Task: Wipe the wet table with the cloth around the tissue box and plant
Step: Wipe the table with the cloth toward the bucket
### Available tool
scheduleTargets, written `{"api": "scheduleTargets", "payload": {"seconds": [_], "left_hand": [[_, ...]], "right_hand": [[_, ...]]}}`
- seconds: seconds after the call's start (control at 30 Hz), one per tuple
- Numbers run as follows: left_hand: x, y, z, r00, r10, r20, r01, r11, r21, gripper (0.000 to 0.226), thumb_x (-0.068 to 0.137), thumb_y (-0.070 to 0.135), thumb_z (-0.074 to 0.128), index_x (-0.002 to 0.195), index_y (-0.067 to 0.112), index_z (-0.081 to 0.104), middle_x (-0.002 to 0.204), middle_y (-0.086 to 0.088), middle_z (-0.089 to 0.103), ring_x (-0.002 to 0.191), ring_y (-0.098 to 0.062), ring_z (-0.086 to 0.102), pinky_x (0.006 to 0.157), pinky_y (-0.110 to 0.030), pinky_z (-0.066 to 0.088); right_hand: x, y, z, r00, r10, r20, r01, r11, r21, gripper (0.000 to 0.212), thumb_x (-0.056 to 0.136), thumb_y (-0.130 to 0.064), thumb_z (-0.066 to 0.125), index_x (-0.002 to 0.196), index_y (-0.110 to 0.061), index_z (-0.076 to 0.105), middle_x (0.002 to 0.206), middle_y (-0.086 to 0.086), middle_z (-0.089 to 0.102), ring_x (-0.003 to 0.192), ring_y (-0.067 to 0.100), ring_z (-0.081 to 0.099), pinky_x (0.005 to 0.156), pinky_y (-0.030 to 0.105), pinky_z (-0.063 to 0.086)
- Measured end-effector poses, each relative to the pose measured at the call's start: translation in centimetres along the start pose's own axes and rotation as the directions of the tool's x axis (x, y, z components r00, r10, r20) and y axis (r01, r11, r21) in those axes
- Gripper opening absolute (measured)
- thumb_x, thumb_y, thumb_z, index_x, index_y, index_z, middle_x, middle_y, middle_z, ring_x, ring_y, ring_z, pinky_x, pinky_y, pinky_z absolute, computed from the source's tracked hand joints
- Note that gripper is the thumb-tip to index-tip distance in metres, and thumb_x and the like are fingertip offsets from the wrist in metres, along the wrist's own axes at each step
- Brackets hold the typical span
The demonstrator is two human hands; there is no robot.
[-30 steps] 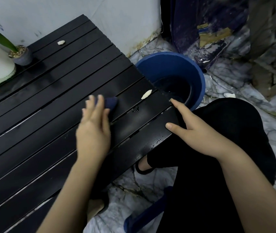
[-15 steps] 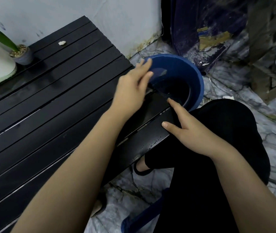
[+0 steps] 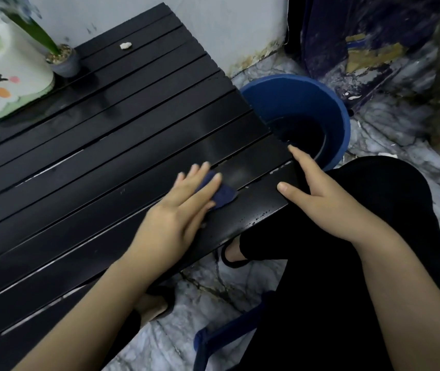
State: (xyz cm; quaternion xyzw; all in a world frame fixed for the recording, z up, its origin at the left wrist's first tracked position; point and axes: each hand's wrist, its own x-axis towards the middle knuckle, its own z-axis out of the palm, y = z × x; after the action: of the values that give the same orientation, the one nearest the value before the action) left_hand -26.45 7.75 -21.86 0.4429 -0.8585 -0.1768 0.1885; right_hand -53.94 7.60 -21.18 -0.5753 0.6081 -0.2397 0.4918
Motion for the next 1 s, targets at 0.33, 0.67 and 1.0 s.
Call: {"api": "scheduleTargets", "payload": {"seconds": [0.33, 0.67, 1.0], "left_hand": [[10.5, 4.2, 2.9, 0.988, -0.142, -0.056, 0.114, 0.931, -0.347, 0.042, 0.103, 0.013, 0.050, 0.144, 0.011, 0.049, 0.153, -0.015, 0.042, 0.146, -0.026, 0.032, 0.123, -0.041, 0.023], [1.7, 2.9, 2.7, 0.979, -0.162, -0.121, 0.166, 0.986, 0.022, 0.044, 0.098, 0.011, 0.053, 0.142, 0.007, 0.052, 0.149, -0.022, 0.046, 0.139, -0.038, 0.043, 0.119, -0.047, 0.029], [-3.2, 7.3, 2.1, 0.998, 0.045, -0.045, -0.052, 0.986, -0.158, 0.040, 0.103, 0.014, 0.048, 0.142, 0.006, 0.051, 0.152, -0.014, 0.044, 0.145, -0.026, 0.038, 0.121, -0.042, 0.027]], "right_hand": [[0.6, -0.5, 0.4, 0.992, -0.081, -0.097, 0.090, 0.991, 0.097, 0.044, 0.102, -0.022, 0.047, 0.145, -0.020, 0.040, 0.144, -0.014, 0.048, 0.131, -0.008, 0.041, 0.115, 0.022, 0.029], [5.9, -3.8, 1.0, 0.948, -0.317, 0.029, 0.286, 0.809, -0.513, 0.041, 0.105, -0.012, 0.035, 0.144, -0.015, 0.046, 0.161, 0.000, 0.025, 0.152, 0.017, 0.006, 0.121, 0.043, 0.002], [5.9, -3.6, 1.3, 0.947, -0.318, 0.051, 0.298, 0.805, -0.513, 0.047, 0.102, -0.004, 0.038, 0.148, -0.014, 0.040, 0.161, 0.001, 0.026, 0.151, 0.015, 0.009, 0.122, 0.036, 0.008]]}}
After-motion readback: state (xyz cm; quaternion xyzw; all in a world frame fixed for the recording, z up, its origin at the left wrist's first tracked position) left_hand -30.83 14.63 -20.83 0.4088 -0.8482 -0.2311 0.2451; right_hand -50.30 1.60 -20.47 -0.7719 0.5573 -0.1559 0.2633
